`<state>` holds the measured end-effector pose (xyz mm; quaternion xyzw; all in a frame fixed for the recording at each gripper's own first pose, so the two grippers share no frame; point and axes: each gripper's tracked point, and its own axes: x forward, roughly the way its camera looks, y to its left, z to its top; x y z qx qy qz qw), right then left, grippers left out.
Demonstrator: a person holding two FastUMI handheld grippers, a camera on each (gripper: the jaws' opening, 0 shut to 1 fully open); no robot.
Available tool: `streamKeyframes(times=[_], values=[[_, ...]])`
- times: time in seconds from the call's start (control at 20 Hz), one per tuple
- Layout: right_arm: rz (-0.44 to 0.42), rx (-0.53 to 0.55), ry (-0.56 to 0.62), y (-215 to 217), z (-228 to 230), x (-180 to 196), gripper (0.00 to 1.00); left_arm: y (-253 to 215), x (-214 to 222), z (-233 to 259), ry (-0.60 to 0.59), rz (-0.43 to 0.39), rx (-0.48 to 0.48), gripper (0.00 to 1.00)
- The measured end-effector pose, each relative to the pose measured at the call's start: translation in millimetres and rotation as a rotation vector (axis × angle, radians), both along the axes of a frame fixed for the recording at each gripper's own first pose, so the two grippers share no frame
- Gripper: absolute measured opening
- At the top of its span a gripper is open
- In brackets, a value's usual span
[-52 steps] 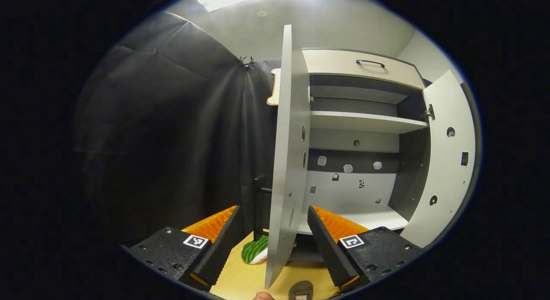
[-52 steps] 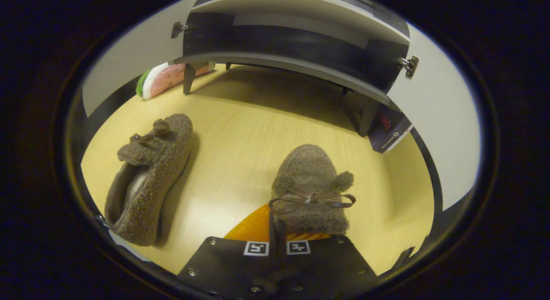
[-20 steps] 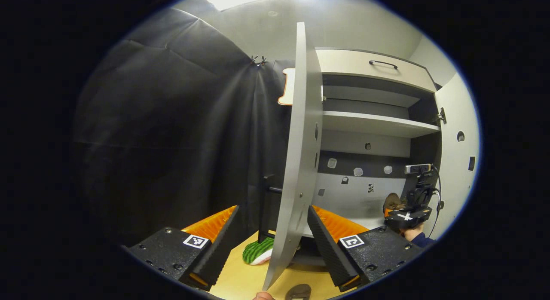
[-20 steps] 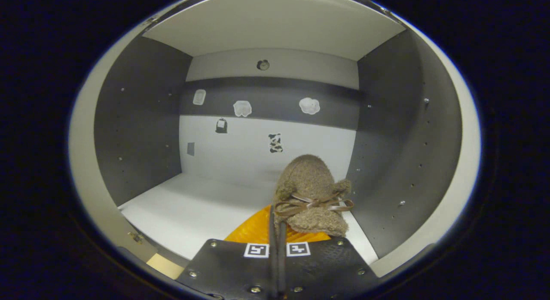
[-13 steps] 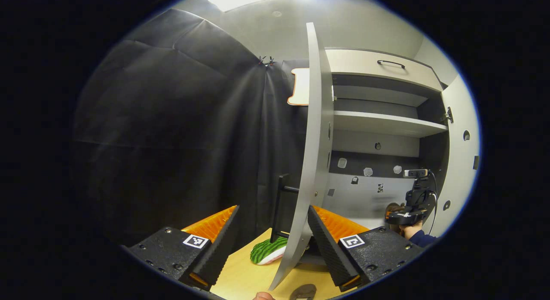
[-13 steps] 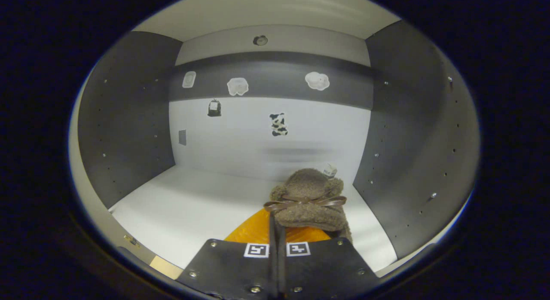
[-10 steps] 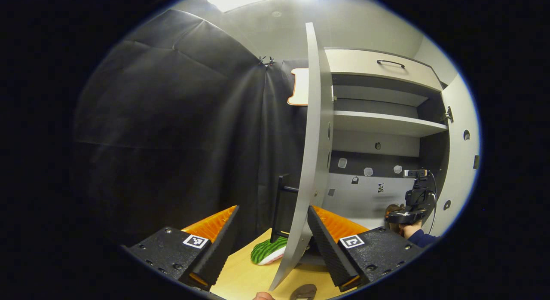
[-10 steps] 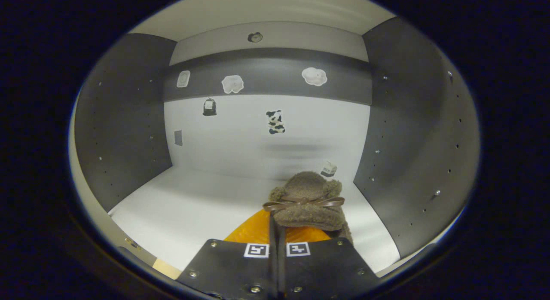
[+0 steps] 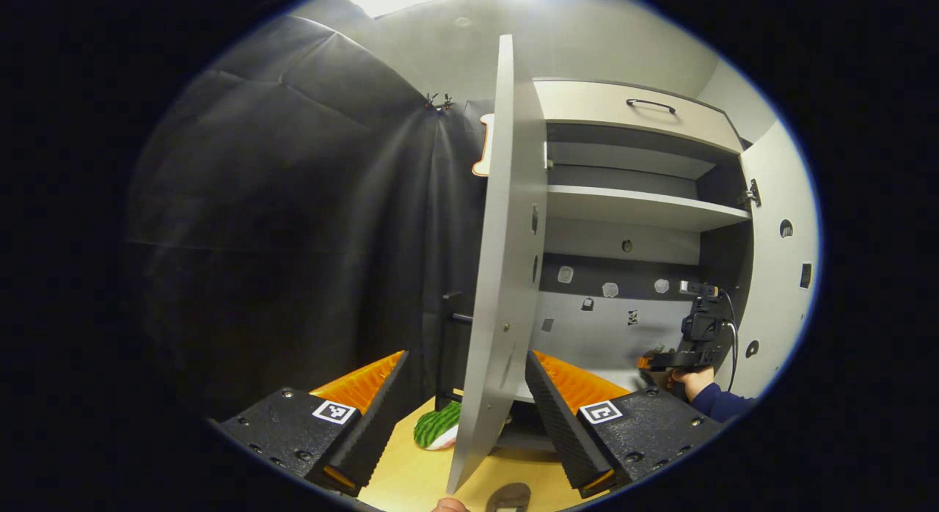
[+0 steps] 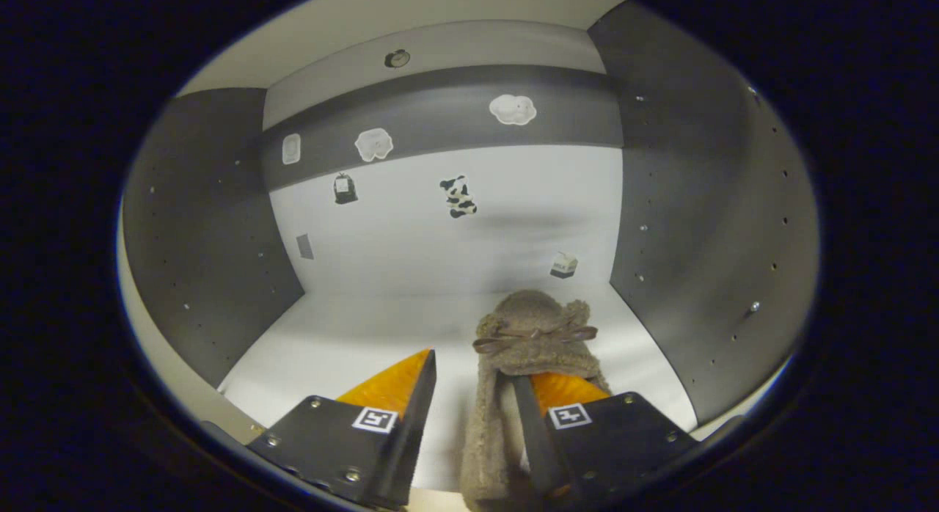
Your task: Grab one shoe with the right hand and put it into the shoe cabinet, grab the other shoe with the left hand and put it into the shoe cabinet; then close the right door with the right hand and the left door with the left hand.
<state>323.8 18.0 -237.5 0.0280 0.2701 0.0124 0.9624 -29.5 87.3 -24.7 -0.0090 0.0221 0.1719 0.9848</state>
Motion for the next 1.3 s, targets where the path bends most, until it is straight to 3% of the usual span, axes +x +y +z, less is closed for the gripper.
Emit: streamKeyframes(times=[0.25, 0.35, 0.55, 0.65, 0.7, 0.75, 1.0, 1.15, 1.25, 1.3], values=[[0.009, -0.008, -0.018, -4, 31, -37, 0.60, -14, -1, -8, 0.011, -0.059, -0.005, 0.97], [0.018, -0.025, -0.079, -6, 61, -56, 0.58, -20, -3, -17, 0.028, -0.087, -0.025, 0.93], [0.027, 0.010, -0.221, -1, 133, -106, 0.65, -30, -7, -44, 0.090, -0.139, -0.044, 0.98], [0.032, 0.012, -0.297, -1, 171, -134, 0.58, -38, -8, -61, 0.133, -0.171, -0.045, 0.95], [0.035, 0.005, -0.334, -2, 188, -148, 0.61, -42, -9, -71, 0.159, -0.188, -0.045, 0.93], [0.037, -0.006, -0.370, 0, 202, -163, 0.65, -48, -11, -84, 0.191, -0.209, -0.043, 0.94], [0.026, -0.072, -0.515, -15, 268, -219, 0.59, -77, -25, -167, 0.391, -0.304, -0.034, 0.96], [0.022, -0.105, -0.563, -26, 281, -246, 0.57, -89, -39, -226, 0.540, -0.350, -0.053, 0.96], [0.020, -0.107, -0.581, -31, 290, -263, 0.65, -93, -54, -268, 0.637, -0.372, -0.061, 0.96], [0.019, -0.106, -0.584, -33, 293, -270, 0.61, -94, -63, -290, 0.692, -0.379, -0.071, 0.96]])
